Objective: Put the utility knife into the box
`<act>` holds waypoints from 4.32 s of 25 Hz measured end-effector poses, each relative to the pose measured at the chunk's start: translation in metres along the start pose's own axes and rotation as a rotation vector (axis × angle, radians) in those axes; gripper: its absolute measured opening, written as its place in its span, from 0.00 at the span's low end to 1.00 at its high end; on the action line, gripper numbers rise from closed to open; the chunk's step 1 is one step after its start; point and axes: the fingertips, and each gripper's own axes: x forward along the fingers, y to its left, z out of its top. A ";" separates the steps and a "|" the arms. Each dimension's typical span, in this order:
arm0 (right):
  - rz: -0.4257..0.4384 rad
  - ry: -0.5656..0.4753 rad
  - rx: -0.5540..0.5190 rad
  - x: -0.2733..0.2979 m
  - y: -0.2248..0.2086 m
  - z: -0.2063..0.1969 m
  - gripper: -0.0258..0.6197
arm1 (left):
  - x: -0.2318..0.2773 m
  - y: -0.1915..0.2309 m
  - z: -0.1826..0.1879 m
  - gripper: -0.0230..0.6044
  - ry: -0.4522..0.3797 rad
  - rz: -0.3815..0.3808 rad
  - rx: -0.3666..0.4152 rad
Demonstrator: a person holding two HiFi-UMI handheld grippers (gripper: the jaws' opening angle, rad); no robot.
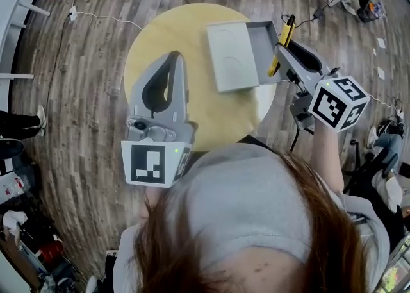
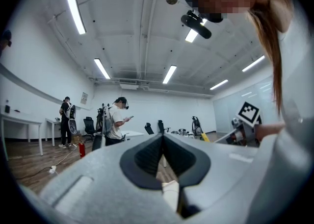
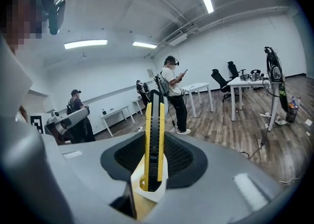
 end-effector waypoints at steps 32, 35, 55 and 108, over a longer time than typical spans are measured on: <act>-0.095 0.477 0.066 0.069 -0.082 -0.116 0.23 | -0.009 0.029 -0.025 0.03 0.057 0.129 -0.033; -0.100 0.504 0.083 0.076 -0.091 -0.123 0.23 | -0.008 0.032 -0.026 0.03 0.061 0.138 -0.034; -0.177 0.666 0.138 0.106 -0.133 -0.183 0.23 | -0.009 0.048 -0.040 0.03 0.097 0.160 -0.052; -0.179 0.785 0.093 0.131 -0.148 -0.229 0.33 | -0.013 0.041 -0.029 0.03 0.101 0.154 -0.025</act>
